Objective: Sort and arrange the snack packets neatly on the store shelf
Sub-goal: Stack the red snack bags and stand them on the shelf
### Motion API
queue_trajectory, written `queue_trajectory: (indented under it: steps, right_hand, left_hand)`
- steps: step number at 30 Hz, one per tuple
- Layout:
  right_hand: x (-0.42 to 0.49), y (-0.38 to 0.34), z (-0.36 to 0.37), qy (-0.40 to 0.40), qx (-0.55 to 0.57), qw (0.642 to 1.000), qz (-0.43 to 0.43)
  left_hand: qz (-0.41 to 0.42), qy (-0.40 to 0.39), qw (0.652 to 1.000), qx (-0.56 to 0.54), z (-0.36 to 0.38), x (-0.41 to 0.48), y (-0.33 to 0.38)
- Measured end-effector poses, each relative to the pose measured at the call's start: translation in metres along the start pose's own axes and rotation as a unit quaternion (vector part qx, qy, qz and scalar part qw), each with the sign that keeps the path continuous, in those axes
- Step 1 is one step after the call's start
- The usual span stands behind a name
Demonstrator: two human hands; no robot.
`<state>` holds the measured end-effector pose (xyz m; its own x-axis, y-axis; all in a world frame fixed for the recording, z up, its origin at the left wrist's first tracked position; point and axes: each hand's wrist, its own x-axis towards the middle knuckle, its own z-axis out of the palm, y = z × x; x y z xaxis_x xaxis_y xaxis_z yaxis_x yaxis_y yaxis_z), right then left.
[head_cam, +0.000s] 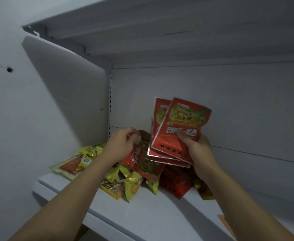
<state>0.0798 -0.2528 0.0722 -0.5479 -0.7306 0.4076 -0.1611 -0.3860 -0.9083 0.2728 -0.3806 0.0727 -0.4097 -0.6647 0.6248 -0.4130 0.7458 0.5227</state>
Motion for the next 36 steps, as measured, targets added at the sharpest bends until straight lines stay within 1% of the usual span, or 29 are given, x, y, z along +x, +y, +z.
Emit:
queue_trajectory:
  steps: [1, 2, 4, 6, 9, 13, 15, 17, 19, 20, 22, 25, 26, 28, 30, 31, 33, 36]
  right_hand:
    - [-0.004, 0.006, -0.006, 0.032, -0.007, 0.999, -0.005]
    - [-0.009, 0.013, -0.009, 0.054, -0.017, 0.998, -0.007]
    - [-0.019, 0.024, -0.011, 0.065, -0.035, 0.997, -0.005]
    - [-0.026, 0.033, -0.01, 0.071, -0.035, 0.997, 0.0]
    - [-0.031, 0.042, -0.008, 0.062, -0.025, 0.998, 0.016]
    - [-0.037, 0.051, -0.003, 0.031, -0.011, 0.999, 0.04]
    - [-0.039, 0.054, 0.002, 0.02, -0.013, 0.998, 0.05]
    - [-0.042, 0.058, 0.008, 0.009, -0.015, 0.998, 0.059]
    - [-0.047, 0.061, 0.013, 0.007, -0.018, 0.998, 0.059]
    - [-0.048, 0.062, 0.015, 0.009, -0.02, 0.998, 0.057]
    - [-0.048, 0.064, 0.017, 0.013, -0.02, 0.998, 0.054]
    - [-0.046, 0.066, 0.016, 0.008, -0.01, 0.999, 0.053]
    - [-0.045, 0.066, 0.015, 0.002, -0.005, 0.999, 0.052]
    - [-0.043, 0.062, 0.015, -0.008, 0.01, 0.999, 0.046]
    - [-0.04, 0.055, 0.012, -0.005, 0.031, 0.999, 0.036]
    - [-0.039, 0.051, 0.01, -0.002, 0.043, 0.998, 0.035]
    - [-0.036, 0.038, 0.004, 0.005, 0.06, 0.998, 0.036]
    - [-0.031, 0.016, -0.009, 0.018, 0.079, 0.996, 0.037]
  left_hand:
    - [0.013, -0.018, 0.998, 0.06, 0.004, 0.003, -0.005]
    - [0.027, -0.055, 0.991, 0.12, 0.008, 0.006, -0.008]
    - [0.044, -0.154, 0.963, 0.219, 0.016, 0.012, -0.011]
    - [0.043, -0.237, 0.93, 0.276, 0.023, 0.016, -0.011]
    - [0.015, -0.304, 0.9, 0.313, 0.03, 0.026, -0.009]
    - [-0.038, -0.331, 0.856, 0.395, 0.039, 0.037, -0.002]
    - [-0.05, -0.339, 0.835, 0.431, 0.042, 0.041, 0.001]
    - [-0.029, -0.339, 0.821, 0.458, 0.044, 0.043, 0.003]
    - [0.0, -0.328, 0.824, 0.462, 0.045, 0.045, 0.0]
    - [0.009, -0.316, 0.833, 0.453, 0.045, 0.046, -0.002]
    - [0.026, -0.271, 0.865, 0.422, 0.045, 0.045, -0.006]
    - [0.063, -0.166, 0.92, 0.349, 0.04, 0.039, -0.012]
    - [0.065, -0.136, 0.937, 0.316, 0.038, 0.037, -0.012]
    - [0.038, -0.098, 0.964, 0.244, 0.029, 0.034, -0.008]
    - [-0.015, -0.085, 0.988, 0.128, 0.018, 0.031, 0.002]
    - [-0.04, -0.087, 0.993, 0.064, 0.014, 0.029, 0.008]
    - [-0.071, -0.093, 0.993, -0.035, 0.009, 0.024, 0.02]
    - [-0.112, -0.093, 0.974, -0.175, 0.006, 0.015, 0.044]
